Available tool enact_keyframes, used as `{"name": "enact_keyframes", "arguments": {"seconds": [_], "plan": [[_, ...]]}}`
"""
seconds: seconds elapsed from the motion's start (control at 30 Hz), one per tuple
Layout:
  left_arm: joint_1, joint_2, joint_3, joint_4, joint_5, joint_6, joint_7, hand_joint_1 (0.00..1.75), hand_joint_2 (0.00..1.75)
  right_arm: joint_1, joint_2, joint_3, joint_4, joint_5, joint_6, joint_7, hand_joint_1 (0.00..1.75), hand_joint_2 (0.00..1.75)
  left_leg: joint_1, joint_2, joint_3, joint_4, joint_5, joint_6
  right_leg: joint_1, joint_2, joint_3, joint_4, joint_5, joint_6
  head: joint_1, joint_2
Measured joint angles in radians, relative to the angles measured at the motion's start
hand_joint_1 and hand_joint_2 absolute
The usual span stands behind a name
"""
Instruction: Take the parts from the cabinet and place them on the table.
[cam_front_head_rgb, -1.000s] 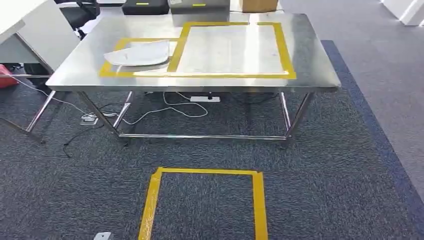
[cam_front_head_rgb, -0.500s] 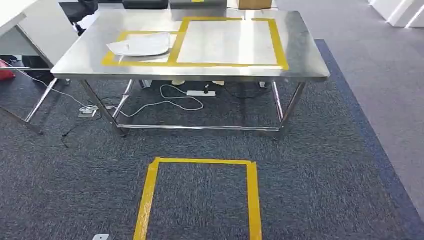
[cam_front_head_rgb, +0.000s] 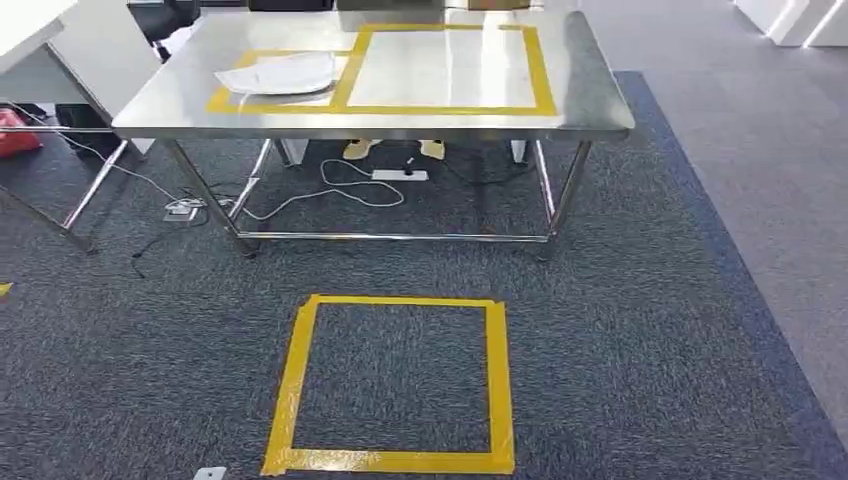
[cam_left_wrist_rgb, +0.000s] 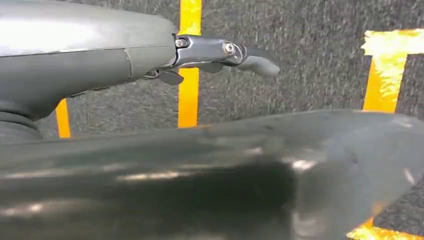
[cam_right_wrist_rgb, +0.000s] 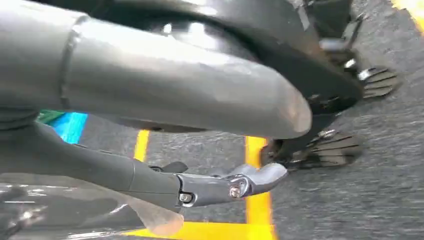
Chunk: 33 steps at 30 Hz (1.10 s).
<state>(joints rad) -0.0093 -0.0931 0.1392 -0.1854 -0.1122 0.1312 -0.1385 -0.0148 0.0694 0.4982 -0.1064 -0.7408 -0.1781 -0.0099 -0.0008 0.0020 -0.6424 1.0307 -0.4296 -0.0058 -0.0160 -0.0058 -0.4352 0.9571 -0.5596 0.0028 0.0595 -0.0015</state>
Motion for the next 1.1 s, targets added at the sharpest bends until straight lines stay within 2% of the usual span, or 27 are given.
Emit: {"name": "enact_keyframes", "arguments": {"seconds": [0.07,0.1,0.13,0.17,0.2,0.23,0.27,0.3,0.33,0.43,0.47,0.5,0.53,0.6,0.63,0.67,0.7,0.73,0.77,0.8,0.83,0.87,0.9,0.97,1.0,1.03,1.1], "plan": [[0.003,-0.003,0.0,0.0,0.0,0.003,0.001,0.0,0.0,0.007,-0.002,-0.004,0.0,-0.007,0.003,0.0,0.0,0.0,0.004,0.0,-0.021,0.113,-0.132,-0.009,0.001,-0.004,-0.028,0.0,0.024,-0.011,-0.013,0.0],[0.003,-0.004,0.0,0.0,0.0,0.006,0.001,0.0,0.0,0.009,-0.003,-0.008,0.0,-0.013,0.006,-0.001,0.0,0.0,0.006,0.0,-0.031,0.191,-0.182,-0.013,0.003,-0.007,-0.044,0.001,0.036,-0.011,-0.015,0.0],[0.002,-0.005,0.0,0.0,0.0,0.007,0.001,0.0,0.0,0.01,-0.003,-0.013,0.0,-0.021,0.011,-0.002,0.0,0.0,0.007,0.0,-0.035,0.256,-0.201,-0.015,0.004,-0.009,-0.059,0.004,0.048,-0.01,-0.015,0.0],[0.002,-0.006,0.0,0.0,0.001,0.008,0.0,0.0,0.0,0.01,-0.003,-0.017,0.0,-0.022,0.014,-0.002,0.0,0.0,0.008,0.0,-0.026,0.285,-0.183,-0.016,0.004,-0.01,-0.069,0.008,0.06,-0.01,-0.016,0.0],[0.002,-0.006,0.0,0.0,0.001,0.01,0.0,0.0,0.0,0.009,-0.003,-0.019,0.0,-0.022,0.015,-0.003,0.0,0.0,0.008,0.0,0.001,0.273,-0.141,-0.015,0.005,-0.01,-0.088,0.015,0.071,-0.008,-0.015,0.0],[0.002,-0.006,0.0,0.0,0.001,0.01,0.0,0.0,0.0,0.01,-0.003,-0.021,0.0,-0.023,0.016,-0.003,0.0,0.0,0.009,0.0,0.036,0.232,-0.101,-0.014,0.005,-0.011,-0.105,0.021,0.078,-0.006,-0.016,0.0],[0.002,-0.006,0.0,0.0,0.002,0.012,0.0,0.0,0.0,0.01,-0.003,-0.024,0.0,-0.025,0.018,-0.004,0.0,0.0,0.009,0.0,0.097,0.146,-0.073,-0.009,0.004,-0.01,-0.121,0.029,0.085,-0.003,-0.016,0.0],[0.002,-0.006,0.0,0.0,0.002,0.013,0.0,0.0,0.0,0.01,-0.003,-0.024,-0.001,-0.027,0.021,-0.005,0.0,0.0,0.009,-0.001,0.16,0.05,-0.077,-0.004,0.004,-0.01,-0.13,0.036,0.091,0.001,-0.016,0.0],[0.001,-0.006,0.0,0.0,0.002,0.013,0.0,0.0,0.0,0.009,-0.003,-0.024,-0.001,-0.029,0.021,-0.006,0.0,0.0,0.004,-0.001,0.204,-0.025,-0.108,0.002,0.01,-0.009,-0.139,0.043,0.096,0.007,-0.016,0.0],[-0.003,-0.008,0.0,0.0,0.002,0.016,-0.001,0.0,0.0,0.008,-0.003,-0.026,-0.001,-0.034,0.022,-0.008,0.0,0.0,0.0,-0.002,0.195,-0.051,-0.121,0.013,0.007,-0.012,-0.157,0.042,0.125,0.027,-0.015,0.0],[-0.001,-0.008,0.0,0.0,0.001,0.016,-0.002,0.0,0.0,0.01,-0.004,-0.026,-0.001,-0.034,0.022,-0.008,0.0,0.0,0.003,0.0,0.181,-0.058,-0.107,0.027,0.009,-0.011,-0.164,0.042,0.131,0.036,-0.013,0.0],[-0.003,-0.01,0.0,0.001,0.001,0.016,-0.002,0.0,0.0,0.013,-0.006,-0.028,0.0,-0.034,0.022,-0.008,0.0,0.0,0.006,0.006,0.173,-0.059,-0.096,0.037,0.005,-0.004,-0.169,0.055,0.1,0.04,-0.015,0.0],[-0.003,-0.011,0.0,0.001,0.002,0.017,-0.002,0.0,0.0,0.012,-0.007,-0.03,-0.001,-0.034,0.022,-0.008,0.0,0.0,0.005,0.006,0.16,-0.059,-0.087,0.047,0.005,-0.002,-0.184,0.089,0.043,0.043,-0.009,0.0],[-0.003,-0.013,0.0,0.001,0.002,0.021,-0.003,0.0,0.0,0.013,-0.009,-0.033,-0.001,-0.035,0.023,-0.01,0.0,0.0,0.0,0.007,0.13,-0.058,-0.062,0.053,0.005,0.001,-0.223,0.235,-0.079,0.046,-0.006,0.0],[-0.003,-0.014,0.0,0.001,0.002,0.024,-0.003,0.0,0.0,0.012,-0.01,-0.034,-0.001,-0.036,0.024,-0.01,0.0,0.0,-0.003,0.008,0.112,-0.057,-0.049,0.054,0.005,0.001,-0.234,0.304,-0.103,0.047,-0.004,0.0],[-0.003,-0.014,0.0,0.001,0.002,0.025,-0.003,0.0,0.0,0.012,-0.01,-0.035,-0.001,-0.036,0.026,-0.011,0.0,0.0,-0.006,0.008,0.096,-0.055,-0.035,0.054,0.005,0.001,-0.23,0.34,-0.092,0.046,-0.005,0.0],[-0.003,-0.015,0.0,0.001,0.002,0.027,-0.005,0.0,0.0,0.012,-0.011,-0.038,-0.001,-0.037,0.029,-0.013,0.0,0.0,-0.009,0.009,0.079,-0.054,-0.023,0.054,0.005,0.001,-0.212,0.342,-0.052,0.044,-0.005,0.0],[-0.003,-0.015,0.0,0.001,0.002,0.027,-0.006,0.0,0.0,0.013,-0.012,-0.039,-0.001,-0.037,0.031,-0.013,0.0,0.0,-0.011,0.009,0.06,-0.05,-0.012,0.053,0.006,0.002,-0.176,0.313,-0.001,0.04,-0.005,0.0],[-0.003,-0.015,0.0,0.001,0.002,0.027,-0.006,0.0,0.0,0.012,-0.013,-0.04,-0.002,-0.039,0.033,-0.016,0.0,0.0,-0.013,0.009,0.043,-0.046,-0.001,0.052,0.007,0.002,-0.122,0.247,0.034,0.034,-0.005,0.0],[-0.004,-0.016,0.0,0.001,0.002,0.028,-0.006,0.0,0.0,0.01,-0.013,-0.041,-0.002,-0.04,0.034,-0.018,0.0,0.0,-0.013,0.008,0.033,-0.042,0.01,0.049,0.009,0.002,-0.05,0.15,0.034,0.027,-0.005,0.0],[-0.004,-0.017,0.0,0.001,0.005,0.029,-0.008,0.0,0.0,0.008,-0.016,-0.041,-0.002,-0.04,0.034,-0.02,0.0,0.0,-0.018,0.007,0.027,-0.037,0.016,0.045,0.016,0.002,0.028,0.042,-0.004,0.022,-0.004,0.0],[-0.004,-0.018,0.0,0.001,0.005,0.03,-0.009,0.0,0.0,0.006,-0.016,-0.042,-0.003,-0.041,0.035,-0.021,0.0,0.0,-0.019,0.008,0.022,-0.034,0.024,0.04,0.014,0.002,0.065,-0.029,-0.028,0.017,-0.005,0.0],[-0.005,-0.018,0.0,0.001,0.004,0.031,-0.009,0.0,0.0,0.005,-0.016,-0.042,-0.003,-0.041,0.035,-0.022,0.0,0.0,-0.017,0.009,0.016,-0.034,0.034,0.035,0.018,0.004,0.054,-0.037,-0.037,0.013,-0.003,0.0],[-0.003,-0.018,0.0,0.001,0.002,0.034,-0.009,0.0,0.0,0.008,-0.016,-0.042,-0.003,-0.041,0.038,-0.023,0.0,0.0,-0.016,0.01,0.014,-0.04,0.05,0.021,0.017,0.003,0.043,-0.037,-0.023,-0.004,-0.003,0.0],[-0.002,-0.016,0.0,0.001,0.002,0.036,-0.009,0.0,0.0,0.009,-0.016,-0.042,-0.002,-0.041,0.038,-0.023,0.0,0.0,-0.011,0.006,0.008,-0.031,0.034,0.014,0.013,-0.001,0.037,-0.038,-0.012,-0.01,-0.003,0.0],[0.001,-0.016,0.0,0.001,0.002,0.036,-0.009,0.0,0.0,0.012,-0.017,-0.042,-0.002,-0.041,0.036,-0.023,0.0,0.0,-0.01,0.005,-0.002,0.0,-0.022,0.007,0.012,-0.002,0.029,-0.038,-0.005,-0.018,-0.008,0.0],[0.003,-0.016,0.0,0.001,0.001,0.036,-0.009,0.0,0.0,0.017,-0.018,-0.042,-0.002,-0.042,0.038,-0.022,0.0,0.0,-0.001,0.005,-0.034,0.134,-0.135,-0.005,0.012,-0.005,0.013,-0.036,0.01,-0.023,-0.012,0.0]]}}
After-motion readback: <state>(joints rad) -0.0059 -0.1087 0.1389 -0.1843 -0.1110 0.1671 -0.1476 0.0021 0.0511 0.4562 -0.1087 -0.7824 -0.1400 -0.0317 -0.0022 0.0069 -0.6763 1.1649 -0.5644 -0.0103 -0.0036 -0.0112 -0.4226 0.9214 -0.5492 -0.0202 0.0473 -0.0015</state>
